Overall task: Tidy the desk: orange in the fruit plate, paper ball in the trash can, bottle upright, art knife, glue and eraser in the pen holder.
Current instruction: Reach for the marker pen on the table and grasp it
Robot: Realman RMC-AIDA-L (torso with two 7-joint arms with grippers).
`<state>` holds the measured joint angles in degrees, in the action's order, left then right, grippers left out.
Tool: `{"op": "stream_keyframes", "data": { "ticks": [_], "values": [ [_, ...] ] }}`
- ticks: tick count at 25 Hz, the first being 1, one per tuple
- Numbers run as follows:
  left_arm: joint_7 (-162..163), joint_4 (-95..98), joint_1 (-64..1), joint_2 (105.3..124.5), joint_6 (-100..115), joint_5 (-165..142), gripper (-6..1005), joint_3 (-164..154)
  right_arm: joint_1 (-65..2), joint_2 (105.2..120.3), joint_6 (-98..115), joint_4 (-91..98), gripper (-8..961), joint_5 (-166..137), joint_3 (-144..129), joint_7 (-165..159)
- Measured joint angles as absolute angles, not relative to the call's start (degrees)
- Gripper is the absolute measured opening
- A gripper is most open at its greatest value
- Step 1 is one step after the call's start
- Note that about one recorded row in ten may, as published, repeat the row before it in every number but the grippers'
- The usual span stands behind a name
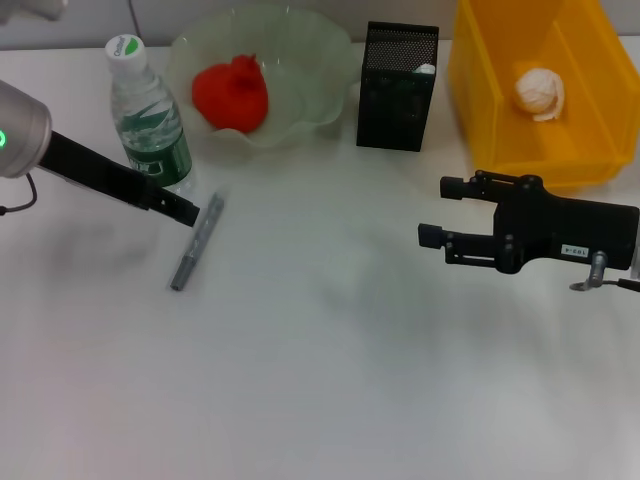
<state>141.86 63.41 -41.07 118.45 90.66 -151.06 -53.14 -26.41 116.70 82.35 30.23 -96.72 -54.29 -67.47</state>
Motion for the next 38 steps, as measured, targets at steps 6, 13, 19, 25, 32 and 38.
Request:
{"op": "stream_keyframes", "data": {
  "ticks": [6, 13, 19, 25, 32, 38],
  "values": [
    [142.9, 61.5, -41.5, 118.50, 89.2, -151.5, 797, -56.0, -26.7, 117.30, 81.1, 30.3, 752, -98.1, -54.3, -65.9],
    [143.3, 55.9, -44.3, 118.48, 86.0, -152.0, 797, -57.4, -26.6, 117.92, 79.7, 30.4, 752, -98.9, -54.3, -65.3],
    [144.3, 52.6, -45.5, 118.61, 82.6, -153.3, 797, -60.9, -26.5, 117.95, 79.7, 30.4, 751, -99.0, -54.3, -65.2],
    [145.4, 51.5, -45.6, 118.73, 80.4, -153.3, 769, -63.8, -26.5, 117.95, 79.7, 30.4, 751, -99.0, -54.3, -65.2],
    [146.5, 50.5, -45.3, 118.74, 78.0, -153.4, 663, -67.8, -26.5, 117.95, 79.8, 30.5, 751, -99.0, -54.3, -65.2],
    [146.4, 50.0, -45.3, 118.74, 76.7, -153.4, 553, -68.5, -26.2, 118.00, 80.1, 31.1, 751, -99.0, -54.3, -65.6]
  ]
}}
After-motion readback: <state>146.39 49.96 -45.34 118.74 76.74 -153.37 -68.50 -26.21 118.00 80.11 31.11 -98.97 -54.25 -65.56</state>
